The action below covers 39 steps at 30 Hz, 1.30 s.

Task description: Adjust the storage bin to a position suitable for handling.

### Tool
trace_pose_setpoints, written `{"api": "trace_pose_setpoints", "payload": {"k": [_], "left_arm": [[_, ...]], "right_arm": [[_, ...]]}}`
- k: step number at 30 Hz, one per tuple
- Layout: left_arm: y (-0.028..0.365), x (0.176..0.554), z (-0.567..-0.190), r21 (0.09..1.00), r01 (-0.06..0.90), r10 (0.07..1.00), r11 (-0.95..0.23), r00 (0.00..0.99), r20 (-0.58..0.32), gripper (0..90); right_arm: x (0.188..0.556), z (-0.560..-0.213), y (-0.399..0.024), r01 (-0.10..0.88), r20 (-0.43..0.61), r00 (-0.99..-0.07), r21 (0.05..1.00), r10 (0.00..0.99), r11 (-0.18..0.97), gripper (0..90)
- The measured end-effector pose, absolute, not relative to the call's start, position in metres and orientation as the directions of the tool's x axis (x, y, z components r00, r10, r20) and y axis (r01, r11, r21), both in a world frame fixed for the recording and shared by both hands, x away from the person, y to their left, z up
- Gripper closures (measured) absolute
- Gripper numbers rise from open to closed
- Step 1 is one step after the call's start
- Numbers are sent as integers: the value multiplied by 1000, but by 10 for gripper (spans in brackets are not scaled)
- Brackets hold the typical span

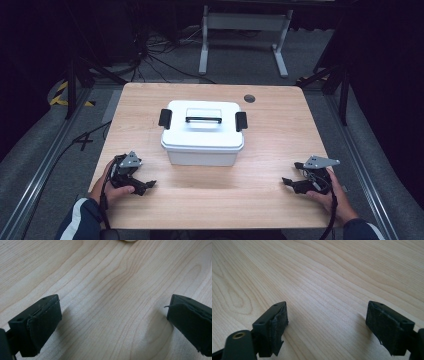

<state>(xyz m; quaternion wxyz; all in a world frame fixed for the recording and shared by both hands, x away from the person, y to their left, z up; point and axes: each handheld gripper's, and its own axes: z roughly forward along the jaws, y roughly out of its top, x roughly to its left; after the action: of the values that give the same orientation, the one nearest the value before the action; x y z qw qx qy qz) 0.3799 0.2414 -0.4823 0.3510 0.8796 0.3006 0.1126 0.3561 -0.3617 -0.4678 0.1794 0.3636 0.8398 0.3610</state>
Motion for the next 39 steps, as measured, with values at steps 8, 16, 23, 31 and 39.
{"api": "trace_pose_setpoints", "payload": {"k": [8,16,23,31,39], "left_arm": [[242,381,-482,685,448,603,-574,798,-16,1],[242,380,-483,689,448,610,-570,793,-11,3],[242,379,-483,688,453,614,-567,789,-13,3],[242,380,-482,688,447,609,-571,793,-10,1],[242,380,-483,687,452,609,-570,793,-17,1]], "right_arm": [[355,-468,-360,491,-35,-658,737,752,464,184],[354,-468,-361,488,-38,-661,737,750,468,182],[353,-467,-362,473,-40,-693,729,720,496,197],[349,-461,-363,453,-45,-725,722,688,524,308],[346,-450,-359,424,-79,-740,717,668,554,357]]}}
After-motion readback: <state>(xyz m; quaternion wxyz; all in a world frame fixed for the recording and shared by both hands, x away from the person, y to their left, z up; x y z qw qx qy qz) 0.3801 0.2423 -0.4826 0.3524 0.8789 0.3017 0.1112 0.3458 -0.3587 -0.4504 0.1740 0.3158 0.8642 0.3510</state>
